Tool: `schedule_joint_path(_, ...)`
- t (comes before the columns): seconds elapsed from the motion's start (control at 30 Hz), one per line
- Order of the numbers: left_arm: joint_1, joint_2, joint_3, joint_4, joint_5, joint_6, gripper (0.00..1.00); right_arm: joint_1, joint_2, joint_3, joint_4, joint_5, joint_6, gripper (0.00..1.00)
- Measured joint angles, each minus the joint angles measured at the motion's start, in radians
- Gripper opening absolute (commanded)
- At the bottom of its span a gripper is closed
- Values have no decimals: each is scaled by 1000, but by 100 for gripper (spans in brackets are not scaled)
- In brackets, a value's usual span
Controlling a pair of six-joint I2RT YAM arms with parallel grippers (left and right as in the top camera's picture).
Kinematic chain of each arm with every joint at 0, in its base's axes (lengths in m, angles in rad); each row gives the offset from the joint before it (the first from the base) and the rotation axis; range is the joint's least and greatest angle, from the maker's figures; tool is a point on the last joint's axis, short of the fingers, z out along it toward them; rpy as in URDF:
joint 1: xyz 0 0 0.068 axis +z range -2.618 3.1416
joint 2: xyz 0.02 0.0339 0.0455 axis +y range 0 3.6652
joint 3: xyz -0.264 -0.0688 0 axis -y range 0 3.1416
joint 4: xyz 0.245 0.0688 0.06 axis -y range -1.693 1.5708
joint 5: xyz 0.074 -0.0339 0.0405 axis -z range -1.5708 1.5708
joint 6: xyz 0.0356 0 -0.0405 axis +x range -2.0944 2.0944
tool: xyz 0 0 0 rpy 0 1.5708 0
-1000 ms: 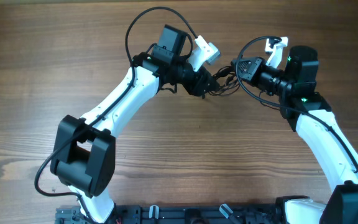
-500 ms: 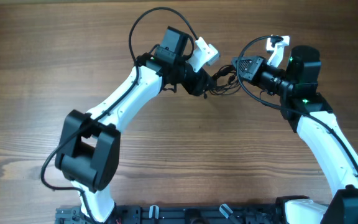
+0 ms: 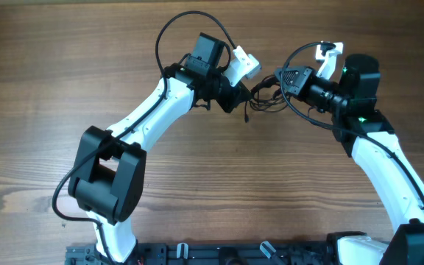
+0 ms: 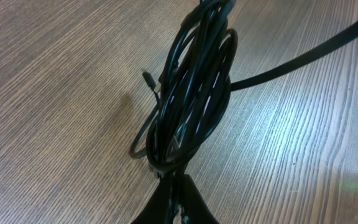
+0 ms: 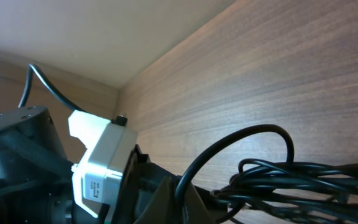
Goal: Untangle cables
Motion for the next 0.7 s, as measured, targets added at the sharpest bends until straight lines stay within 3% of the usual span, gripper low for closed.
schedule_joint_path(0.4, 0, -9, 0, -5, 65, -27, 4, 0, -5, 0, -173, 107, -69, 7)
schedule_joint_path(0.43, 0, -21, 0, -5, 69, -29, 4, 0, -6, 0, -174, 116, -72, 10)
schedule_joint_path(0.6, 0, -154, 0, -4, 80, -30, 4, 0, -6, 0, -257, 198, -87, 9)
schedule_joint_path(0.63, 0, -184, 0, -5, 82, -30, 4, 0, -6, 0, -288, 224, -97, 14)
schedule_joint_path(0.7, 0, -246, 0, -2, 87, -30, 4, 0, -6, 0, -340, 266, -119, 57)
